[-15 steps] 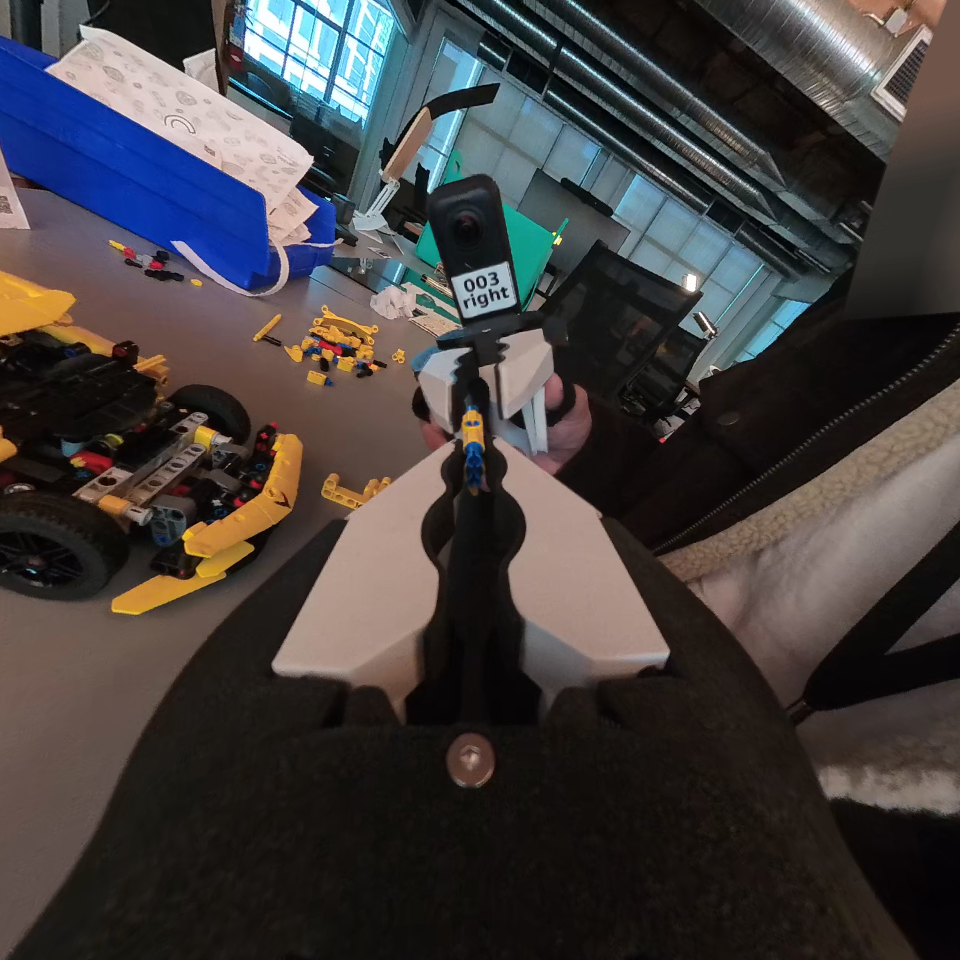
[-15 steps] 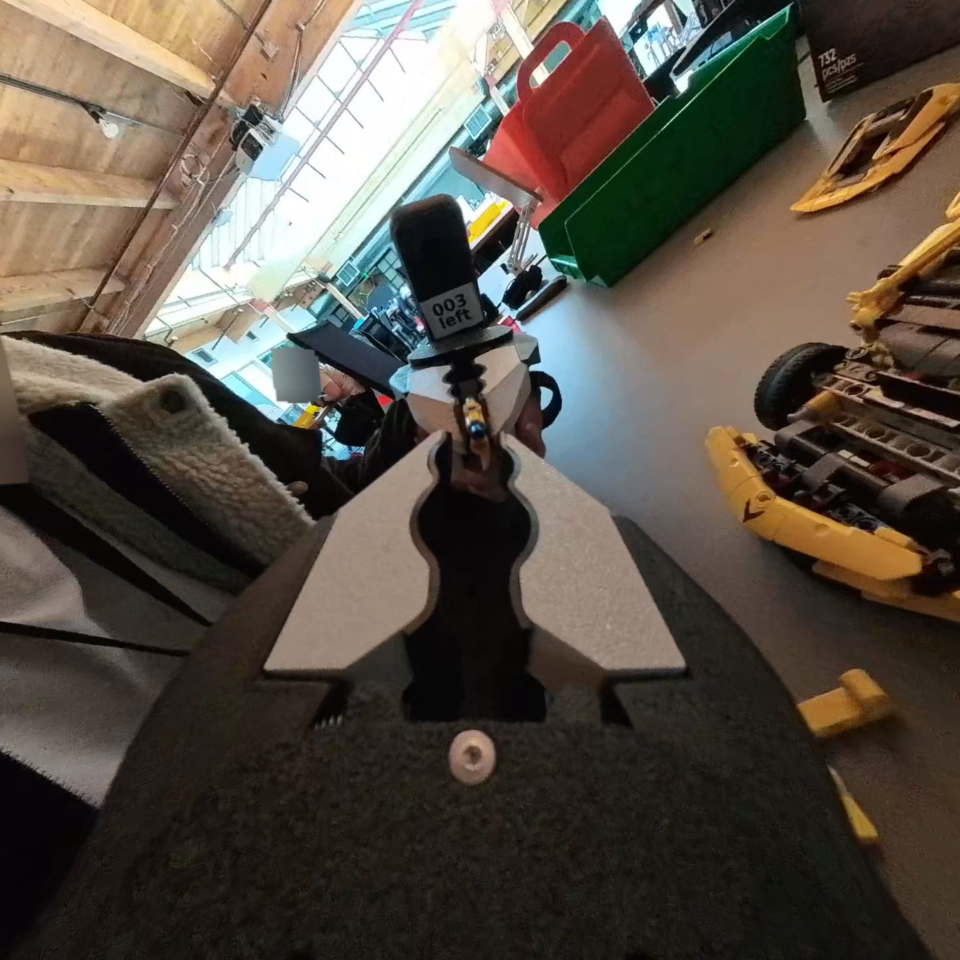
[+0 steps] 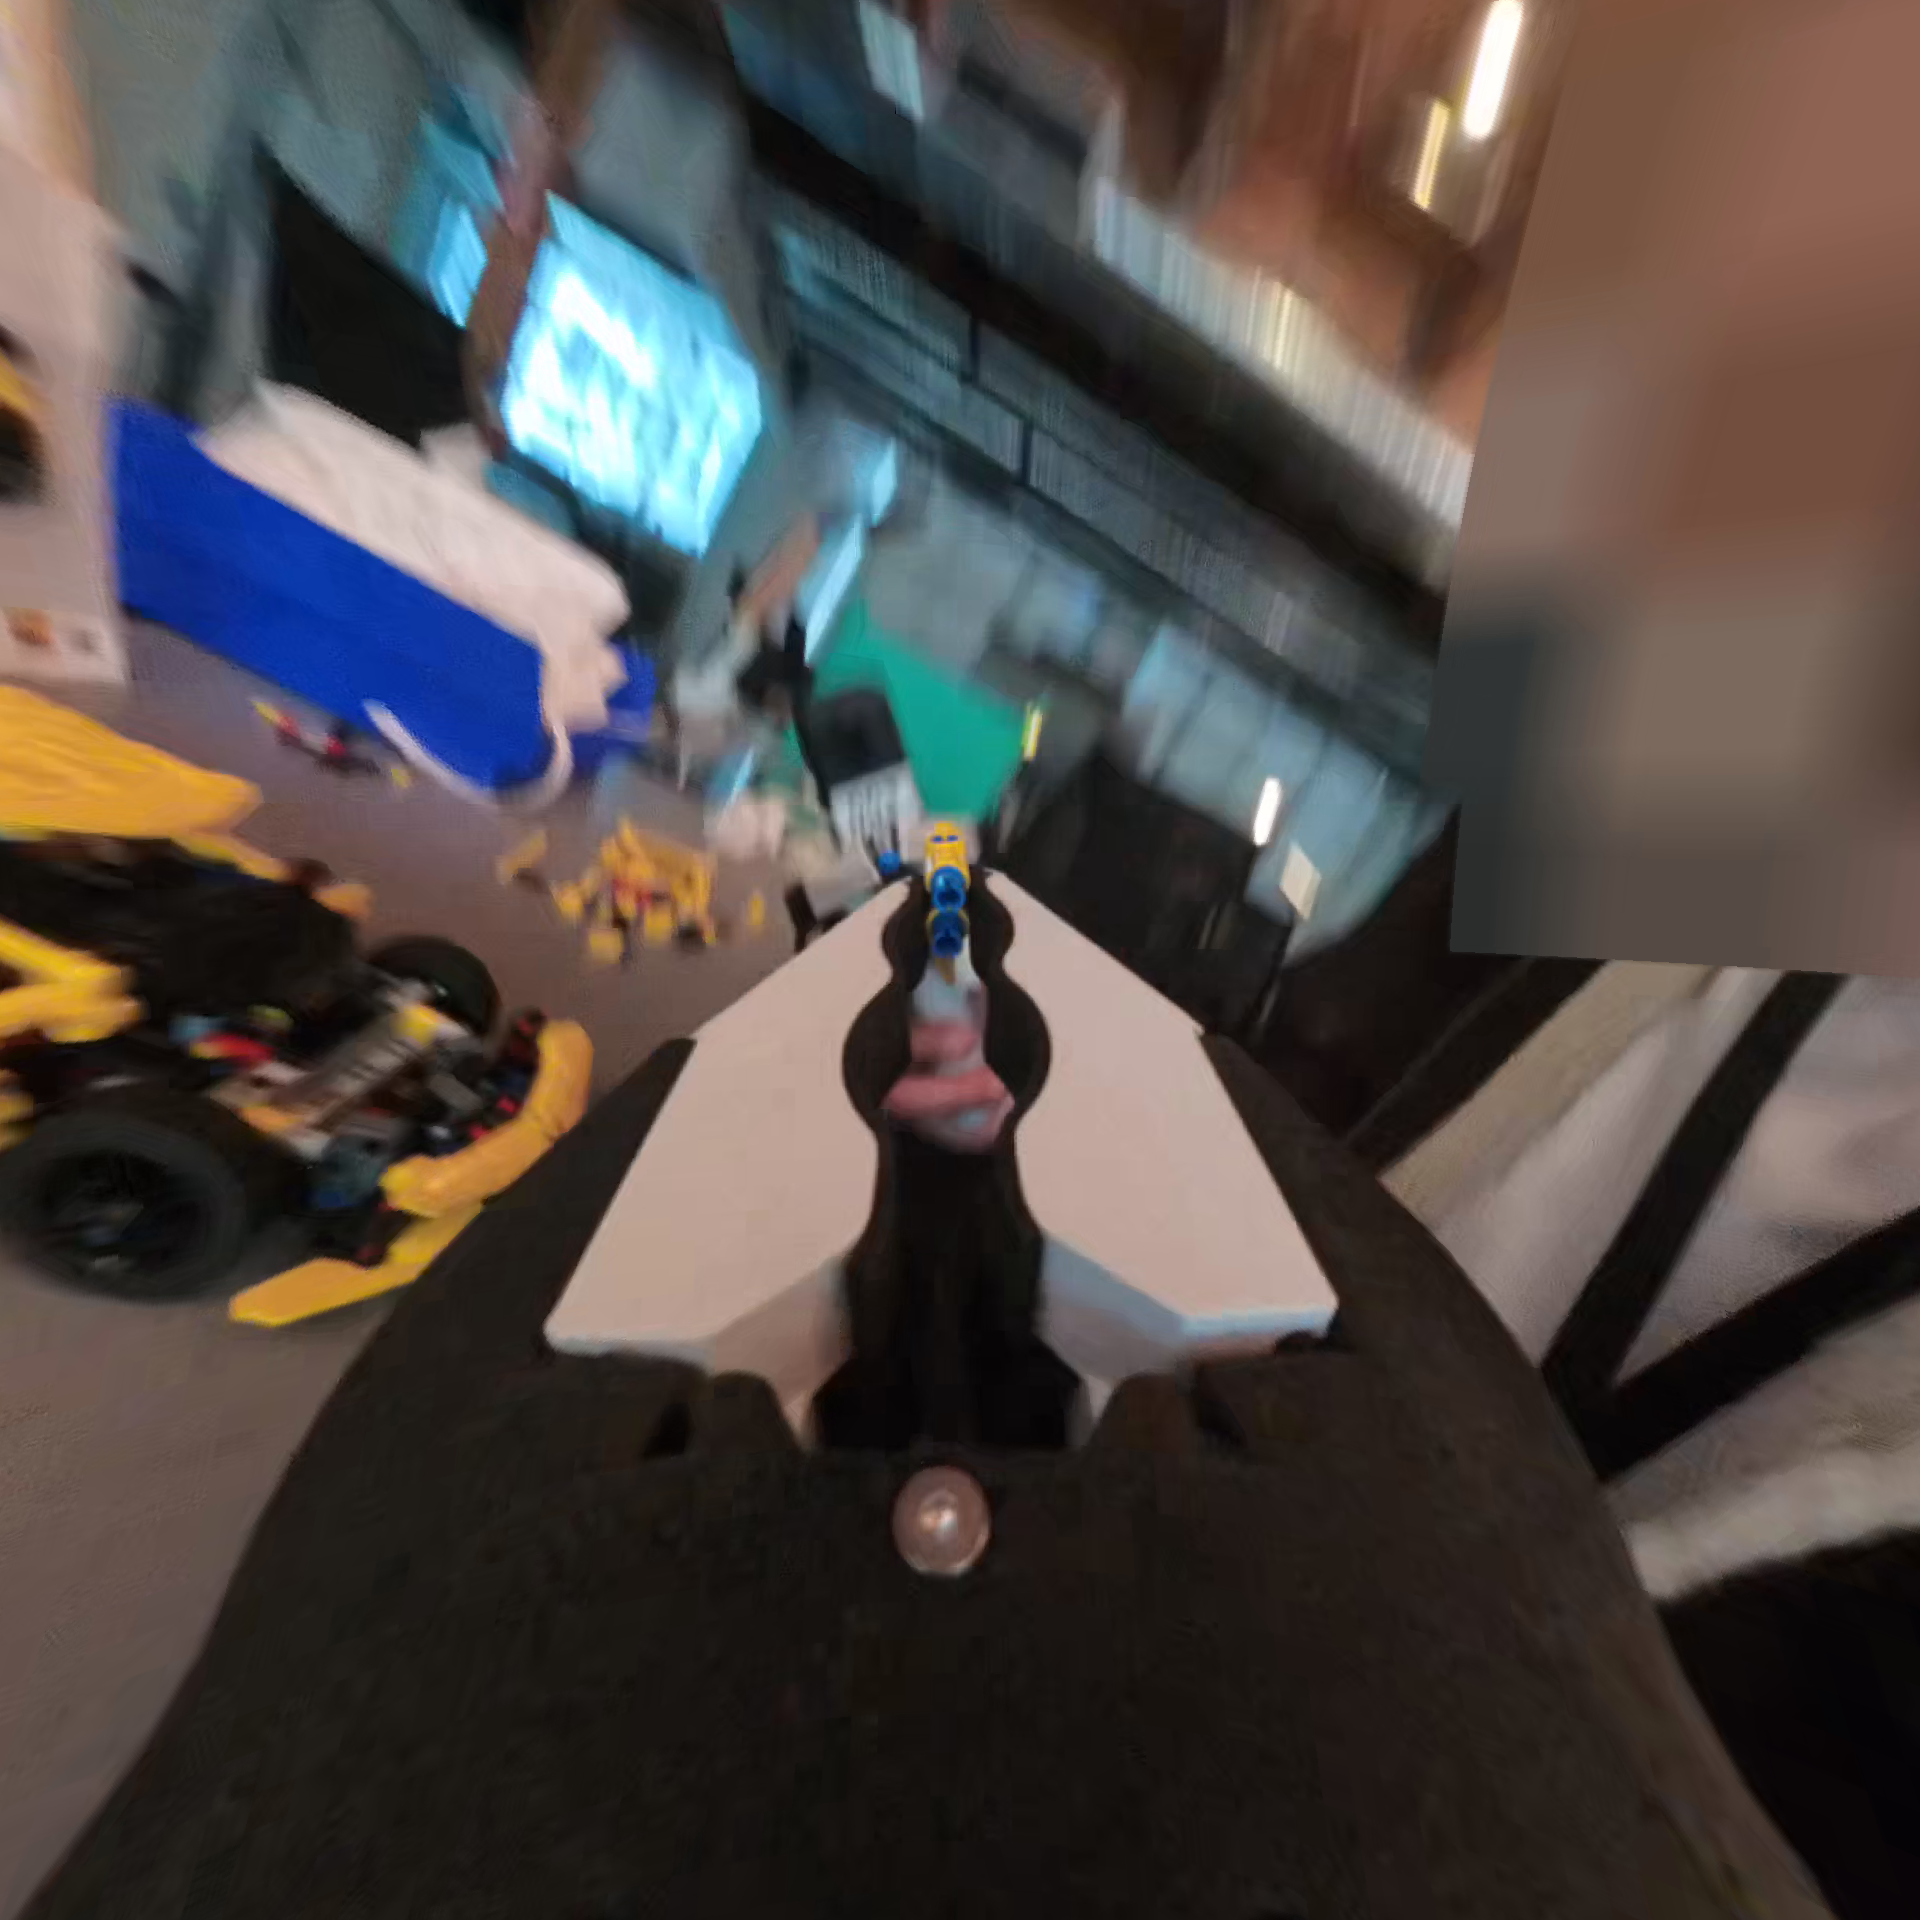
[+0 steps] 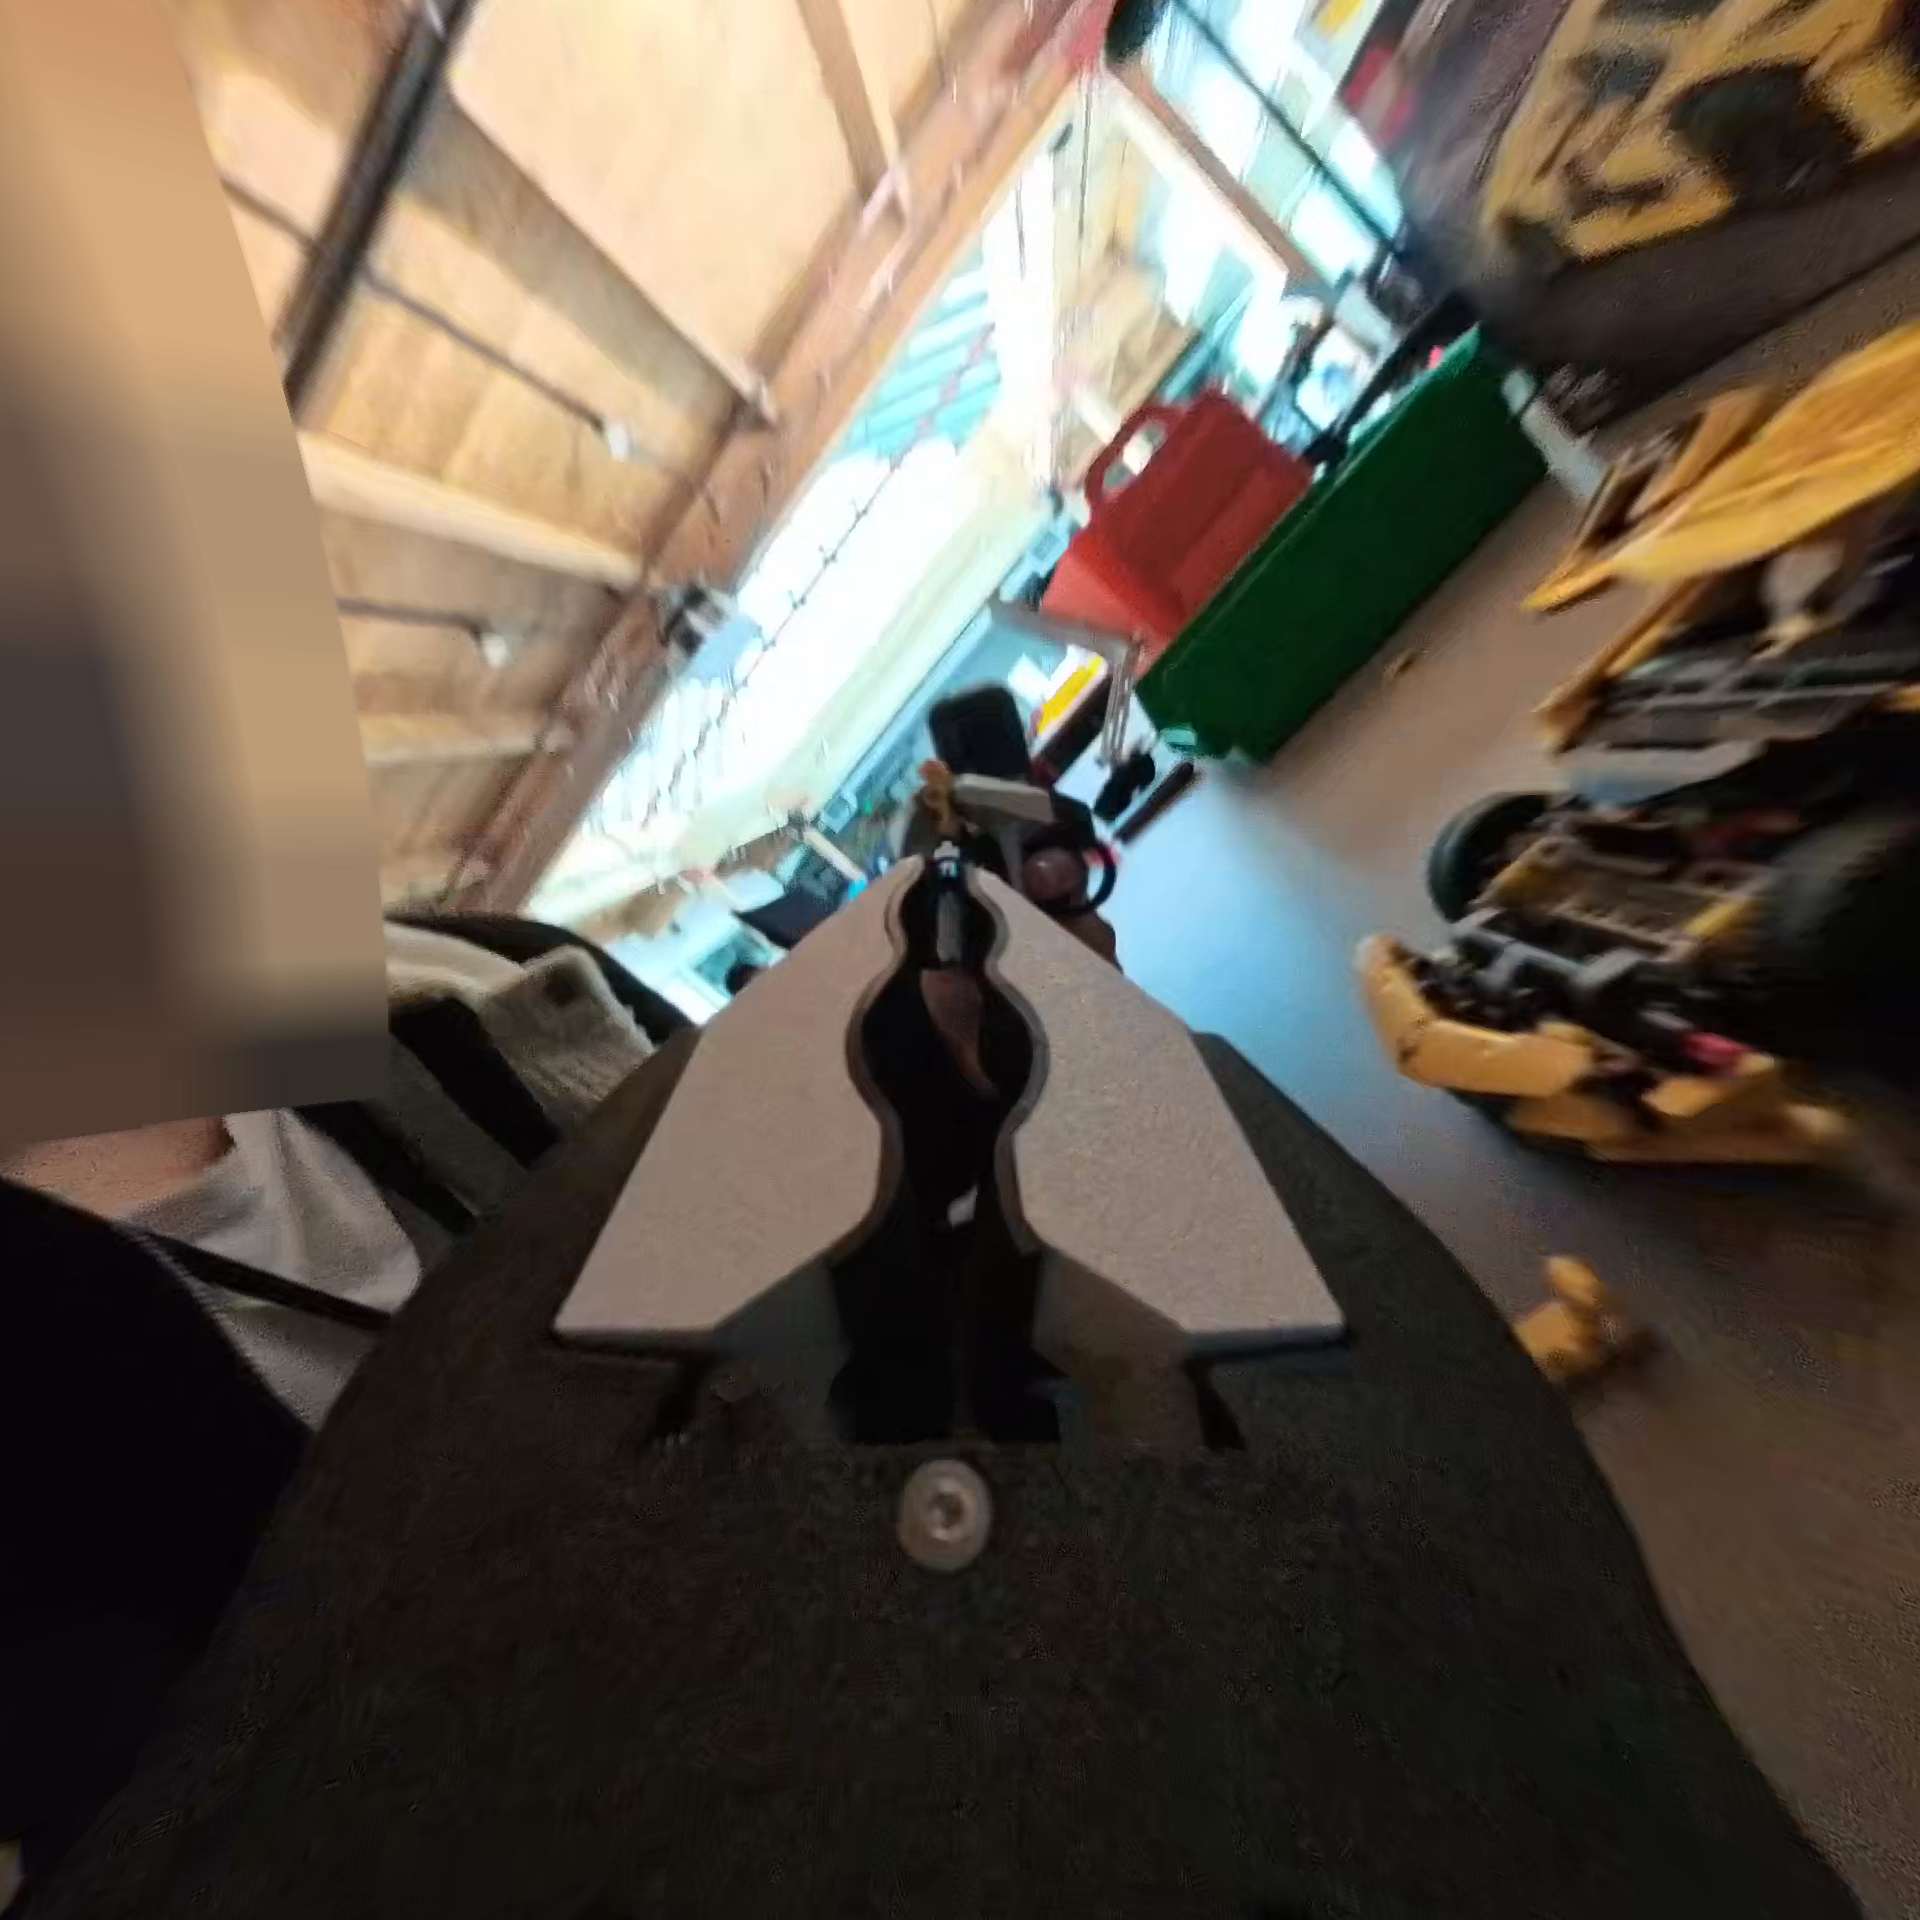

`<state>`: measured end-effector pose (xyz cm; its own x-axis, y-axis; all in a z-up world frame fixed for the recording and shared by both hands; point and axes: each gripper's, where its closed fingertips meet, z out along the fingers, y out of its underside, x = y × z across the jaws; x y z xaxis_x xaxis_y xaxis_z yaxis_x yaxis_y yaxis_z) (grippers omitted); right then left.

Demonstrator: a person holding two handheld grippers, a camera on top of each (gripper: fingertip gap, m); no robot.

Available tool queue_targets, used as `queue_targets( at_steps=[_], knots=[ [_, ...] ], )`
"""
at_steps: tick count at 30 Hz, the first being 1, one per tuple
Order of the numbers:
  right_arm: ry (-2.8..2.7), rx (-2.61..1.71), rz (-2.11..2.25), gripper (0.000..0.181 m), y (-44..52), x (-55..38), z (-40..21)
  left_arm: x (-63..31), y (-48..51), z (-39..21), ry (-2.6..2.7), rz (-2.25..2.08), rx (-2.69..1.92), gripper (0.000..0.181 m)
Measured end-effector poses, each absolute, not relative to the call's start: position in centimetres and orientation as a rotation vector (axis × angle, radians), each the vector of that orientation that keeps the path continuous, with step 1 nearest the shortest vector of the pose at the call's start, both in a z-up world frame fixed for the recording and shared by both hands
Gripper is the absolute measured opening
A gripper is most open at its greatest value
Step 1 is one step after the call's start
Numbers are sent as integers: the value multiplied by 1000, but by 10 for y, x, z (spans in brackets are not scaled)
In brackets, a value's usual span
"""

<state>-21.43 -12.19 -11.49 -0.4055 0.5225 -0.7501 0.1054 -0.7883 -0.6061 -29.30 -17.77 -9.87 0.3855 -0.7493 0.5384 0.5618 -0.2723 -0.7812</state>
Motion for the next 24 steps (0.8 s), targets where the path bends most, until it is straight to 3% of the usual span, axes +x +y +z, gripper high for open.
queue_targets(
  at_steps=[4,8,11,15,18,21,24],
  knots=[
    [-862,-1653,1926,3,-52,-151,-122,-345,-161,-110,-72,-1294,-1333,6],
    [-883,-2086,786,4,57,-73,-209,-287,-158,-136,204,-1164,-1586,6],
    [-867,-2190,450,4,86,-37,-240,-260,-164,-143,376,-1070,-1640,7],
    [-818,-2200,512,22,91,-35,-246,-262,-163,-141,338,-1107,-1627,7],
    [-782,-2097,578,28,86,-41,-215,-271,-159,-134,226,-1210,-1577,7],
    [-1018,-1834,762,30,32,-104,-171,-271,-159,-129,164,-1310,-1536,6],
    [-1293,-1517,1003,44,-61,-192,-150,-269,-158,-127,132,-1366,-1518,6]
  ],
)
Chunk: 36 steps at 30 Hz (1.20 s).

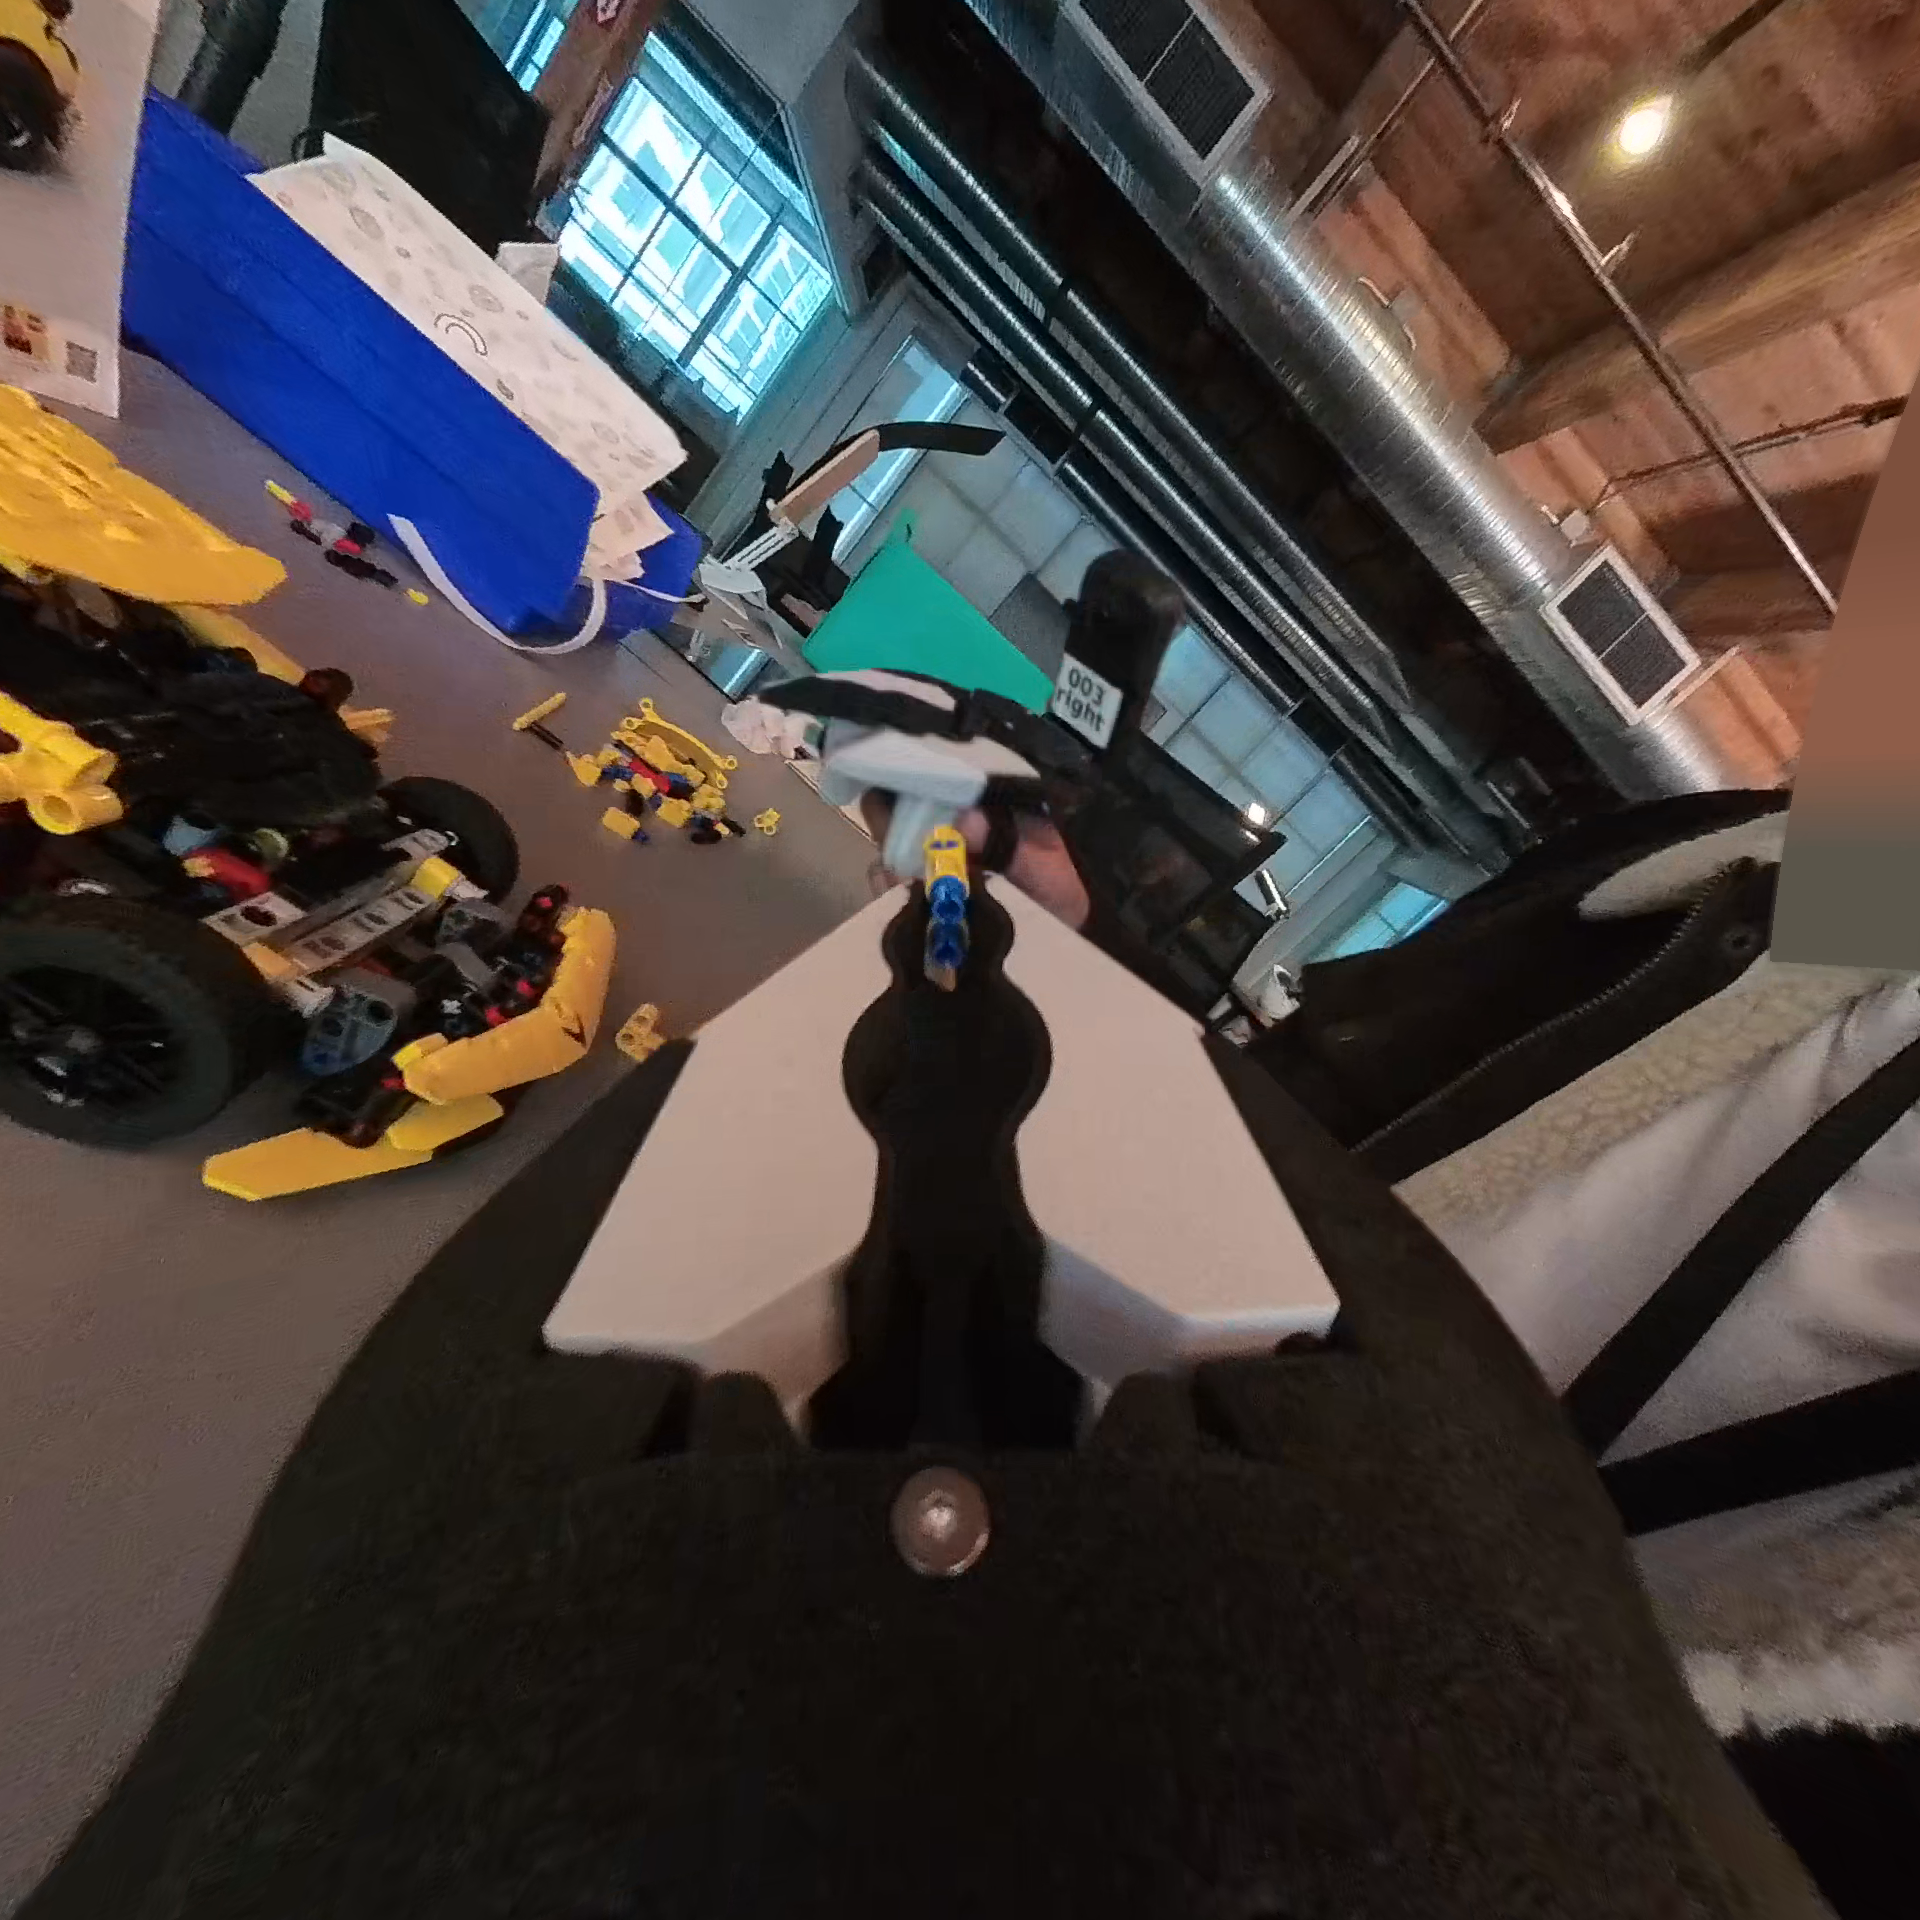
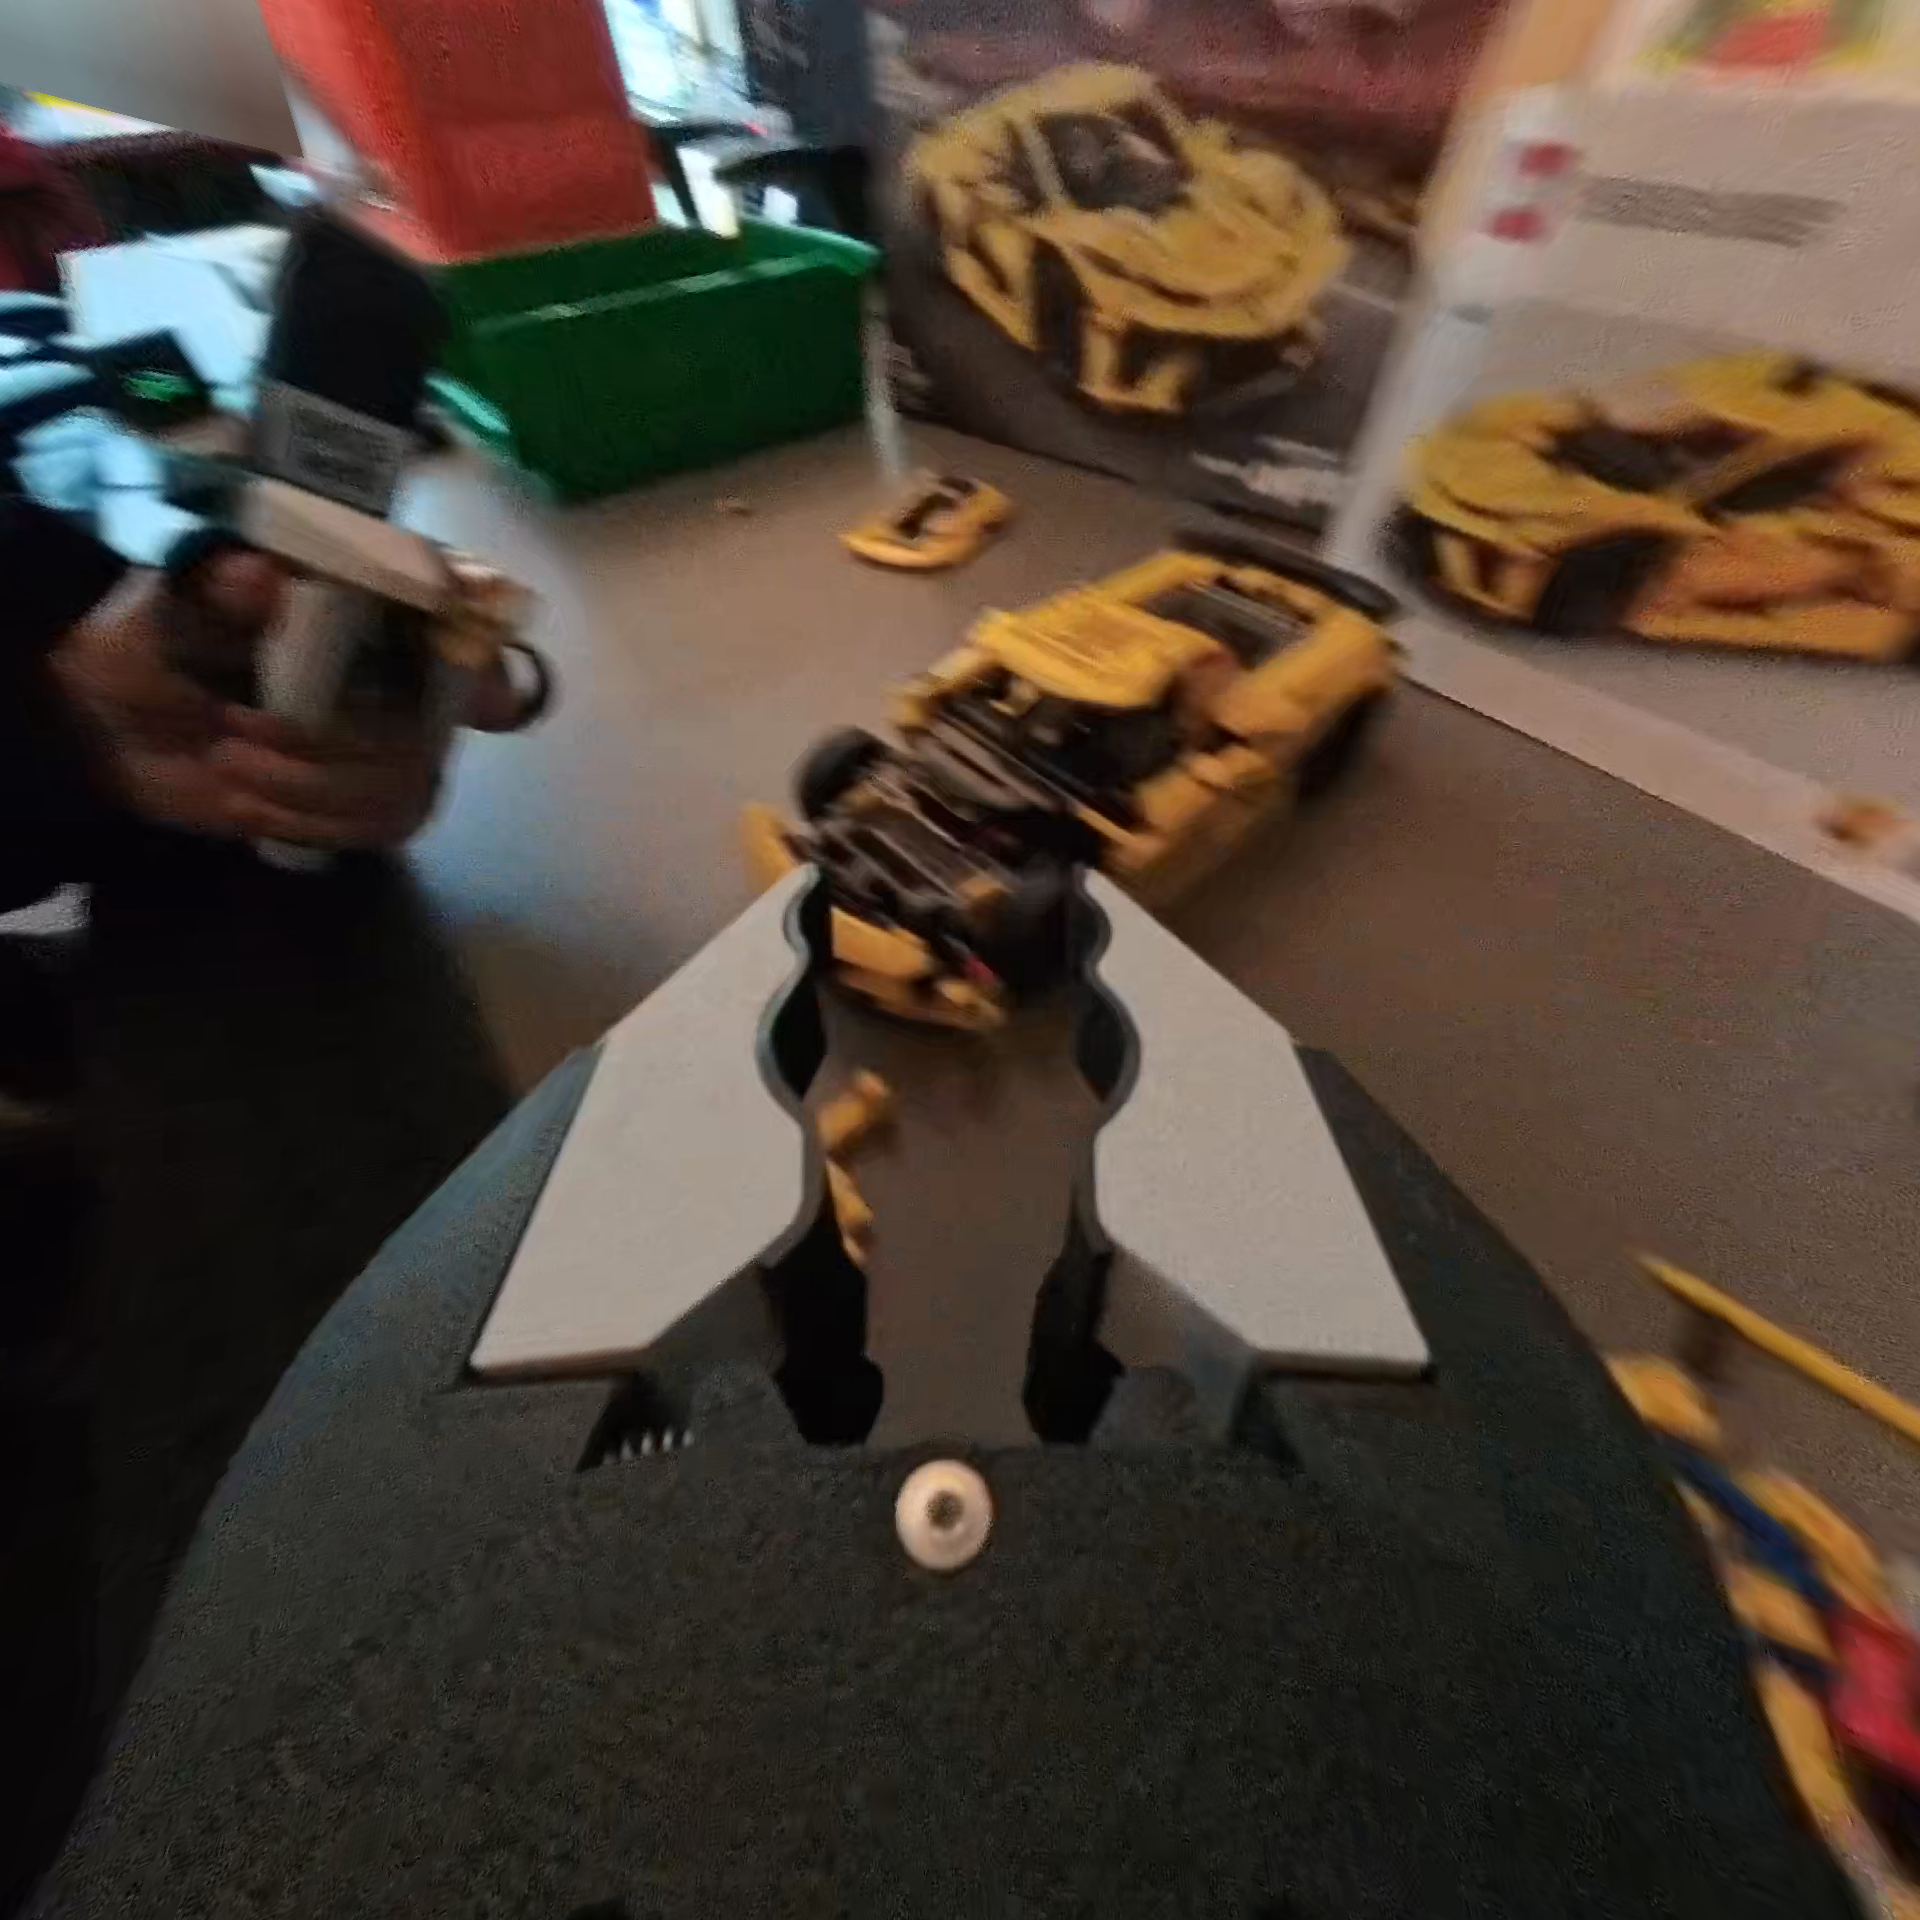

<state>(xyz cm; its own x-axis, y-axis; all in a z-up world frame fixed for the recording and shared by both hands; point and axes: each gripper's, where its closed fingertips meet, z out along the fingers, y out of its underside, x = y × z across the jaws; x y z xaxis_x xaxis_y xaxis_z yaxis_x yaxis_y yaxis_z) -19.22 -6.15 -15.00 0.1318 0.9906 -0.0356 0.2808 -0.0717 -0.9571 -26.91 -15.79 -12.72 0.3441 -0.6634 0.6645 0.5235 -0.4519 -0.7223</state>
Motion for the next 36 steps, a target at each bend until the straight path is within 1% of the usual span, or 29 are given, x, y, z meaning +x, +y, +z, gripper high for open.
queue_targets(
  at_steps=[1,2,4,7,9,11,14,16,17,18,19,20,24,26,27,28,30,33,34,36],
  knots=[
    [-1333,-1419,1106,57,-95,-219,-144,-269,-158,-127,123,-1376,-1512,6],
    [-1341,-1324,1178,65,-124,-239,-139,-269,-157,-127,113,-1385,-1509,6],
    [-1308,-1188,1188,54,-157,-263,-132,-270,-157,-126,97,-1403,-1500,7],
    [-1298,-1069,1070,58,-170,-273,-125,-271,-159,-125,79,-1447,-1485,6],
    [-1330,-1025,1026,56,-172,-275,-125,-269,-161,-124,92,-1485,-1483,6],
    [-1395,-999,985,48,-175,-273,-132,-264,-165,-124,131,-1521,-1488,6],
    [-1469,-924,1049,49,-188,-265,-134,-252,-178,-125,213,-1629,-1511,6],
    [-1528,-896,1015,48,-190,-262,-138,-244,-184,-129,262,-1674,-1547,6],
    [-1532,-875,997,45,-189,-262,-136,-240,-186,-131,288,-1680,-1569,6],
    [-1541,-861,999,33,-191,-261,-136,-237,-187,-133,311,-1682,-1581,6],
    [-1568,-865,1004,26,-194,-260,-139,-235,-188,-133,327,-1679,-1587,6],
    [-1576,-877,984,23,-192,-259,-141,-234,-188,-134,332,-1670,-1596,6],
    [-1518,-922,857,23,-178,-264,-142,-241,-178,-136,256,-1617,-1601,7],
    [-1445,-953,779,23,-166,-265,-139,-248,-172,-134,180,-1634,-1572,15],
    [-1424,-961,772,23,-163,-266,-138,-251,-170,-132,154,-1643,-1556,15],
    [-1410,-978,779,23,-163,-267,-138,-253,-168,-132,137,-1634,-1553,14],
    [-1381,-1014,795,23,-160,-269,-137,-255,-164,-134,129,-1578,-1562,7],
    [-1363,-1103,875,23,-159,-270,-142,-258,-162,-135,137,-1492,-1574,6],
    [-1370,-1142,916,25,-160,-269,-146,-261,-161,-134,122,-1479,-1565,6],
    [-1413,-1207,1038,15,-170,-268,-152,-273,-158,-132,73,-1474,-1531,4]
  ],
)
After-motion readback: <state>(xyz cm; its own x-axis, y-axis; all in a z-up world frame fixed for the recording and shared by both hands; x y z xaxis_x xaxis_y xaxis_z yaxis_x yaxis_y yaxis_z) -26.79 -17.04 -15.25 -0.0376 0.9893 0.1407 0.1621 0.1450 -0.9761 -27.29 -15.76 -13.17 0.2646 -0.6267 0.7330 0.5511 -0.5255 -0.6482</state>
